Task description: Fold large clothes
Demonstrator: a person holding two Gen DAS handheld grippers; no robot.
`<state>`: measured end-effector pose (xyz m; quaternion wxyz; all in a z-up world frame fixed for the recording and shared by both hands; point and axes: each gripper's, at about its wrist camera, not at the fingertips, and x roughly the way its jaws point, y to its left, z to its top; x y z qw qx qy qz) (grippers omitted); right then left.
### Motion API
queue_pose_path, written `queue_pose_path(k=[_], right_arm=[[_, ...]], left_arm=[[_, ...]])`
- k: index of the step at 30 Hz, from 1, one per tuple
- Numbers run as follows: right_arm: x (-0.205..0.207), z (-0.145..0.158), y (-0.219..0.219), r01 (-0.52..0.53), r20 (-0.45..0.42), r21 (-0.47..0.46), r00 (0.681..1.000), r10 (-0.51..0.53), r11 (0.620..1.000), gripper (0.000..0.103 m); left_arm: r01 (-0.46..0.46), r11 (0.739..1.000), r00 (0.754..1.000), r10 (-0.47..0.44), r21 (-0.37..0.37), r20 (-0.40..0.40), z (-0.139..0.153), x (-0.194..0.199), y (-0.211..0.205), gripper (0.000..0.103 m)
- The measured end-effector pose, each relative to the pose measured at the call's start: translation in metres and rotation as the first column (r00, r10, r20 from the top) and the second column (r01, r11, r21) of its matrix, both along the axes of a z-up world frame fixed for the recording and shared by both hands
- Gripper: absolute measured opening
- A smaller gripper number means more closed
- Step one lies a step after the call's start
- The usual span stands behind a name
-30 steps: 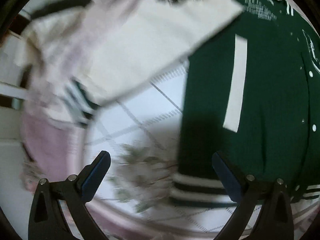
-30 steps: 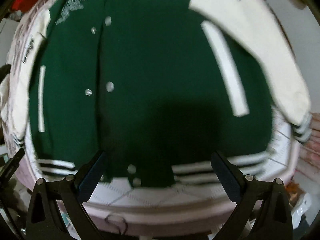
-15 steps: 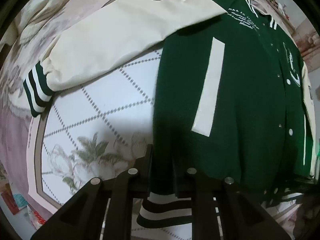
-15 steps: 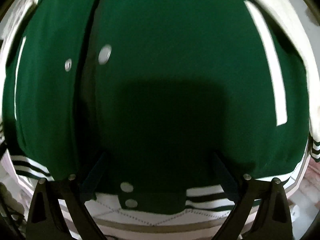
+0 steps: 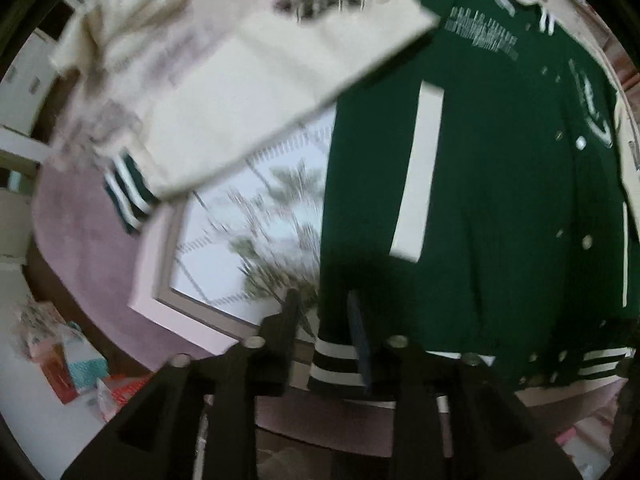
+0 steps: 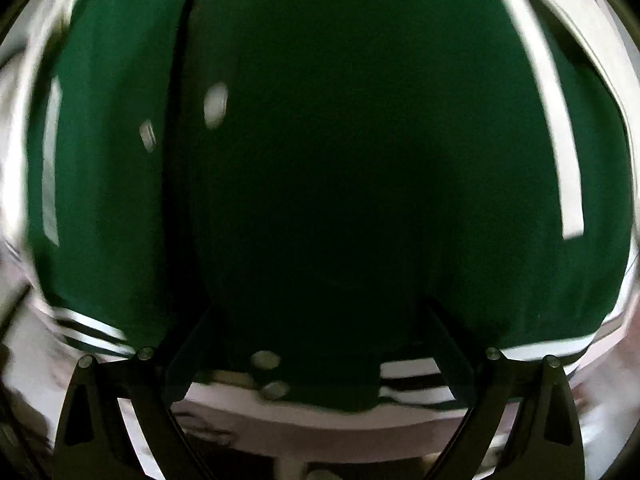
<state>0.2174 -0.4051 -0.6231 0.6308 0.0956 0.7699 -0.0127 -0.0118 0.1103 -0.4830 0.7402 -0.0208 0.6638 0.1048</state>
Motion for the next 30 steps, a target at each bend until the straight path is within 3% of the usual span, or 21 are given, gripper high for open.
queue_pose_path(k=[2, 3, 4, 6, 9, 12, 13, 16, 18, 21, 22, 24, 25, 28, 30], right_arm=[[0.001, 0.003, -0.022, 0.141, 0.038, 0.08, 0.989, -0.144, 0.987, 0.099], [-0.001, 0.004, -0.036, 0.212, 0.063, 0.1, 0.974, -0.219, 0.972, 0.099], [-0.004, 0.005, -0.048, 0.273, 0.087, 0.115, 0.955, -0.284, 0.955, 0.099], [-0.015, 0.003, -0.081, 0.416, 0.133, 0.132, 0.892, -0.432, 0.9, 0.099], [-0.043, -0.01, -0.137, 0.618, 0.213, 0.148, 0.742, -0.635, 0.772, 0.096], [-0.087, -0.038, -0.193, 0.783, 0.276, 0.209, 0.528, -0.803, 0.586, 0.082], [-0.099, -0.049, -0.207, 0.819, 0.276, 0.231, 0.462, -0.843, 0.525, 0.077], [-0.143, -0.104, -0.236, 0.885, 0.261, 0.325, 0.254, -0.931, 0.333, 0.075], [-0.162, -0.119, -0.247, 0.872, 0.283, 0.404, 0.166, -0.944, 0.275, 0.075], [-0.171, -0.132, -0.234, 0.835, 0.38, 0.457, 0.128, -0.916, 0.306, 0.069], [-0.172, -0.115, -0.24, 0.828, 0.381, 0.474, 0.114, -0.918, 0.299, 0.063], [-0.18, -0.131, -0.246, 0.808, 0.366, 0.527, 0.066, -0.928, 0.265, 0.045], [-0.18, -0.12, -0.26, 0.805, 0.361, 0.534, 0.059, -0.931, 0.258, 0.017], [-0.205, -0.118, -0.291, 0.796, 0.327, 0.57, 0.009, -0.945, 0.205, 0.011], [-0.21, -0.087, -0.287, 0.796, 0.342, 0.576, -0.026, -0.94, 0.187, 0.009]], left_arm=[[0.034, 0.999, 0.997, -0.037, 0.03, 0.074, 0.027, 0.01, -0.015, 0.08], [0.057, 0.997, 0.989, -0.062, 0.042, 0.136, 0.043, 0.016, -0.027, 0.09], [0.073, 0.996, 0.981, -0.08, 0.042, 0.179, 0.04, 0.034, -0.031, 0.101], [0.131, 0.991, 0.96, -0.136, 0.036, 0.245, 0.039, 0.063, -0.056, 0.101], [0.212, 0.977, 0.948, -0.21, 0.02, 0.238, 0.019, 0.104, -0.099, 0.102], [0.271, 0.962, 0.937, -0.263, -0.003, 0.229, -0.018, 0.143, -0.146, 0.102], [0.282, 0.959, 0.935, -0.275, 0.001, 0.223, -0.027, 0.146, -0.161, 0.102], [0.338, 0.941, 0.929, -0.335, 0.011, 0.16, -0.064, 0.172, -0.203, 0.102], [0.372, 0.928, 0.921, -0.373, 0.03, 0.107, -0.086, 0.178, -0.221, 0.102], [0.401, 0.915, 0.915, -0.402, 0.04, 0.039, -0.111, 0.187, -0.237, 0.103], [0.39, 0.921, 0.919, -0.39, 0.013, 0.057, -0.112, 0.189, -0.235, 0.103], [0.361, 0.932, 0.93, -0.357, -0.037, 0.085, -0.113, 0.193, -0.228, 0.103], [0.343, 0.937, 0.936, -0.335, -0.064, 0.104, -0.113, 0.196, -0.223, 0.103], [0.309, 0.947, 0.947, -0.298, -0.092, 0.117, -0.113, 0.209, -0.215, 0.103], [0.299, 0.949, 0.953, -0.29, -0.103, 0.089, -0.111, 0.217, -0.212, 0.103]])
